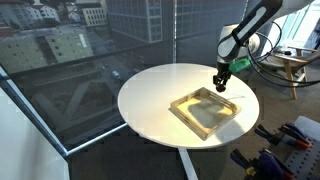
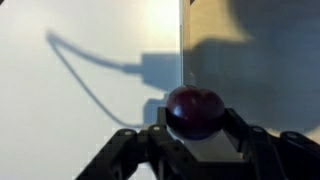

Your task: Remove the plum plush toy from the tray and put it on the table

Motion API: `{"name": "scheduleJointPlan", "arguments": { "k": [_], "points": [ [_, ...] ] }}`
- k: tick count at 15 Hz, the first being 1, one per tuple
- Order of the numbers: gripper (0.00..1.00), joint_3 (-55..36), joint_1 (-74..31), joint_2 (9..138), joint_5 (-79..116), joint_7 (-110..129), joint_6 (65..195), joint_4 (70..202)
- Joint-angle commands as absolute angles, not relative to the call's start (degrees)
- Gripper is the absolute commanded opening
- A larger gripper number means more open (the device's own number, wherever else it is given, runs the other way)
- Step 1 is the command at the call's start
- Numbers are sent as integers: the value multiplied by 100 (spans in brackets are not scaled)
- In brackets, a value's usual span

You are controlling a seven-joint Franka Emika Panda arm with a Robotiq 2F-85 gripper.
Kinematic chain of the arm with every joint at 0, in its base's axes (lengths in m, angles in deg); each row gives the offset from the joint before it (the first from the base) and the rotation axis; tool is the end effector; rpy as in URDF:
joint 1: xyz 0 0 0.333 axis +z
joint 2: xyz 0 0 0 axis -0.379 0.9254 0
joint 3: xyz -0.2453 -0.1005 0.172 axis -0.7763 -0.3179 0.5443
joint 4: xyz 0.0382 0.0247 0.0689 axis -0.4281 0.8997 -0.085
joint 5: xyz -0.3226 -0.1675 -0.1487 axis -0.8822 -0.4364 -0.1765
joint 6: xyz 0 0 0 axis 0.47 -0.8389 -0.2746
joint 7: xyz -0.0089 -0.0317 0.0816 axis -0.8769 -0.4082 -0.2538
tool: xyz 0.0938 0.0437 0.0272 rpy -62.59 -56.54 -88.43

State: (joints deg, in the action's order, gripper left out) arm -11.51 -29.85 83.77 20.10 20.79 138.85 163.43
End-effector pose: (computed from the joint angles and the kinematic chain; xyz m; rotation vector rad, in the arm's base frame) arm 0.5616 -0.1325 0.1911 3.0922 -0.1348 -0.0995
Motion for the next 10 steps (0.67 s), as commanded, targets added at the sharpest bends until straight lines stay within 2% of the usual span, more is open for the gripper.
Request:
{"name": "scheduleJointPlan", "arguments": {
  "k": [1,2,10],
  "points": [
    [34,-1136,-3018,8375,1985,2058,13869,16333],
    [59,-1141,-3019,8378,1984,2058,13869,16334],
    [59,-1134,-3014,8403,1984,2058,13870,16334]
  ]
}}
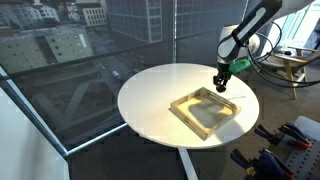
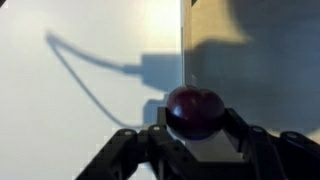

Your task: Remove the plum plush toy from the tray and put it on the table

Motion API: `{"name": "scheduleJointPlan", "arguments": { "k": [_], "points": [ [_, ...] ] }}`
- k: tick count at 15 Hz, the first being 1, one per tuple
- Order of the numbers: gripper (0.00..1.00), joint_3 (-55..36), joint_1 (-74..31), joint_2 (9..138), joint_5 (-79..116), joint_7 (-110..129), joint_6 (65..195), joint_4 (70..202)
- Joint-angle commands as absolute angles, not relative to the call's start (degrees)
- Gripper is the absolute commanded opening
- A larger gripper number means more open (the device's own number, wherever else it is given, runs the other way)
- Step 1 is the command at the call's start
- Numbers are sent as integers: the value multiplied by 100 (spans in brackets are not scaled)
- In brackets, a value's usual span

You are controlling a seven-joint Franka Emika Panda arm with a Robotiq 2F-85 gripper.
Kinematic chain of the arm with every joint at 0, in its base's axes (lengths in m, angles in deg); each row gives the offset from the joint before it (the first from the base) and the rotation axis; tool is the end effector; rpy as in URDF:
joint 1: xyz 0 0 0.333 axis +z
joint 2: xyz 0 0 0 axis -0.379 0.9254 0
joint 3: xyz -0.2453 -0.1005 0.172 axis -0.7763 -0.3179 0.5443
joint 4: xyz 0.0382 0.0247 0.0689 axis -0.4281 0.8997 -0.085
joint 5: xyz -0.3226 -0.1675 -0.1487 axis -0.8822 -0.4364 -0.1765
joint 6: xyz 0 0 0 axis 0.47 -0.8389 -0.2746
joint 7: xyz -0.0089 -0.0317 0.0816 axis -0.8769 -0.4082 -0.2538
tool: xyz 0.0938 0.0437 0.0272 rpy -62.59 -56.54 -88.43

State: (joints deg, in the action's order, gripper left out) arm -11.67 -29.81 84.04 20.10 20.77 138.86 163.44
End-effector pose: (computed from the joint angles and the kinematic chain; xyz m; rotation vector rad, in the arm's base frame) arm 0.5606 -0.1336 0.1884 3.0910 -0.1379 -0.1069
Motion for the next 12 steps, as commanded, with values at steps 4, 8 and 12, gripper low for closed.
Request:
{"name": "scheduleJointPlan", "arguments": {
  "k": [4,8,12],
  "points": [
    [59,-1134,-3014,8403,1984,2058,13870,16334],
    [34,-1135,-3041,8391,2017,2058,13849,16297],
    [34,-1150,-3090,8390,2044,2070,13839,16242]
  ]
}}
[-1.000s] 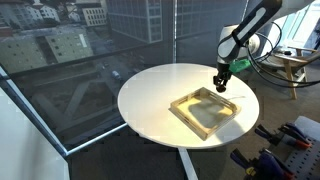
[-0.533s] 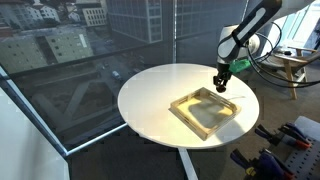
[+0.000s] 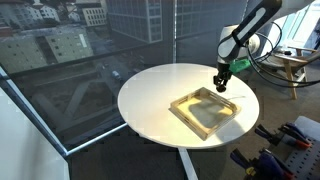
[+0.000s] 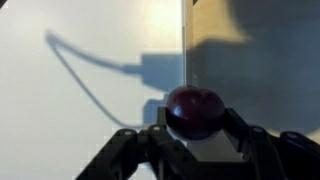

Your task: Remove the plum plush toy from the tray and put it on the table

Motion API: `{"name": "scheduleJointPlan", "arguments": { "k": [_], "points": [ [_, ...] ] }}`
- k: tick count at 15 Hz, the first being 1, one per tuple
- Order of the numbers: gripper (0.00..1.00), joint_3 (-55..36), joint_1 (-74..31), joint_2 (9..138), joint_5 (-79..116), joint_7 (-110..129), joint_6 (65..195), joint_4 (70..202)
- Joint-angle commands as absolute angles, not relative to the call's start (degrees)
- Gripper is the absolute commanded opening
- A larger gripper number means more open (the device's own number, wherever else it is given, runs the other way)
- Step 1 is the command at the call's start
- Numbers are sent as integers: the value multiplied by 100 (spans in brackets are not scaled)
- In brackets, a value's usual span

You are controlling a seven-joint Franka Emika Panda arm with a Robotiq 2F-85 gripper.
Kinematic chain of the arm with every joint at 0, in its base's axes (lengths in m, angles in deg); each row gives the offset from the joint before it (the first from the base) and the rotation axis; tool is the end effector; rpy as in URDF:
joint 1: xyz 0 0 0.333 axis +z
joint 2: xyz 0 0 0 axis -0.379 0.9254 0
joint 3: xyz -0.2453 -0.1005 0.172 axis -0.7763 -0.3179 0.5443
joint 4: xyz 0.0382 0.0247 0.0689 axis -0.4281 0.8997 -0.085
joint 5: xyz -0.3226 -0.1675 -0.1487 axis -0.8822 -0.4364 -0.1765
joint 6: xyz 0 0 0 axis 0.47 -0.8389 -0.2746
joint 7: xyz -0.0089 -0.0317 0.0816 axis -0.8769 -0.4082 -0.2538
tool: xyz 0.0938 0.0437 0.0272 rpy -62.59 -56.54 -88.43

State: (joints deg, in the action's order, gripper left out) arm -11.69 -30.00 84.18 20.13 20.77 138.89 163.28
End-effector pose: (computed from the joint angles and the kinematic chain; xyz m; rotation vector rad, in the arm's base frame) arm 0.5609 -0.1358 0.1881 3.0907 -0.1440 -0.1057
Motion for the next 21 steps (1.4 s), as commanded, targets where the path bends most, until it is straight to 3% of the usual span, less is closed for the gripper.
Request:
{"name": "scheduleJointPlan", "arguments": {
  "k": [1,21],
  "points": [
    [34,-1160,-3103,8398,2042,2067,13832,16222],
    [34,-1242,-3823,8890,2340,2184,13417,15369]
  ]
}}
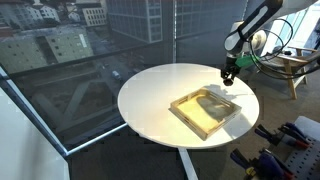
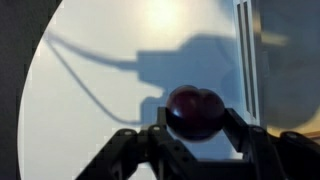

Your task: Remove the plum plush toy from the tray and put it on the table

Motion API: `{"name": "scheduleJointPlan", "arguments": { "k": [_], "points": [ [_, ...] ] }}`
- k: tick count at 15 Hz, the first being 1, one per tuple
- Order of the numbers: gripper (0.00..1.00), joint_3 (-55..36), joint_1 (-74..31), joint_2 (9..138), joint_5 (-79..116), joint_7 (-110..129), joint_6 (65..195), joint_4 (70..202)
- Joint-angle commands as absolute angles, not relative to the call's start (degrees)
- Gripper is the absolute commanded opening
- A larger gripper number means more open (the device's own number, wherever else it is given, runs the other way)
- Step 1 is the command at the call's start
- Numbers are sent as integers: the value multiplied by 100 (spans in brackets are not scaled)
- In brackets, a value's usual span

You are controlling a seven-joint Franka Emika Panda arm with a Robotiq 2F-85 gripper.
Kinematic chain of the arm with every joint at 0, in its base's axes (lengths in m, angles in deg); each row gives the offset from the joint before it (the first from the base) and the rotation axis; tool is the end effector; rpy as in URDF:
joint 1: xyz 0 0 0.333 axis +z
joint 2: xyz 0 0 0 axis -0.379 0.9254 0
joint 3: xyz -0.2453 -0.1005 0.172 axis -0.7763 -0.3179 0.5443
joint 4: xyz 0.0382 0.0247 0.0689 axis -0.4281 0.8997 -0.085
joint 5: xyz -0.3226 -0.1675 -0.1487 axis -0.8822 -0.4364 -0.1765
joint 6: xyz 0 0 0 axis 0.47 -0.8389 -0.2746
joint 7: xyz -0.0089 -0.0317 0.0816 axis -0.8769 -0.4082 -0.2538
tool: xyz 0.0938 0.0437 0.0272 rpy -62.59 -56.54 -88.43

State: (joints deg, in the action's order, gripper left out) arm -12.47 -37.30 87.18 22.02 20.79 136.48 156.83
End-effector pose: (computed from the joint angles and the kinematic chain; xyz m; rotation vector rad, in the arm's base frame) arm 0.5654 -0.2232 0.1957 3.0772 -0.3959 -0.0780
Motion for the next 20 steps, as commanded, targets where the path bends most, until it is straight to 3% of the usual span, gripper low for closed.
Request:
{"name": "scheduleJointPlan", "arguments": {
  "k": [1,20],
  "points": [
    [34,-1241,-3848,8931,2344,2188,13407,15328],
    [34,-1197,-4054,9456,2410,2295,13695,15112]
  ]
}}
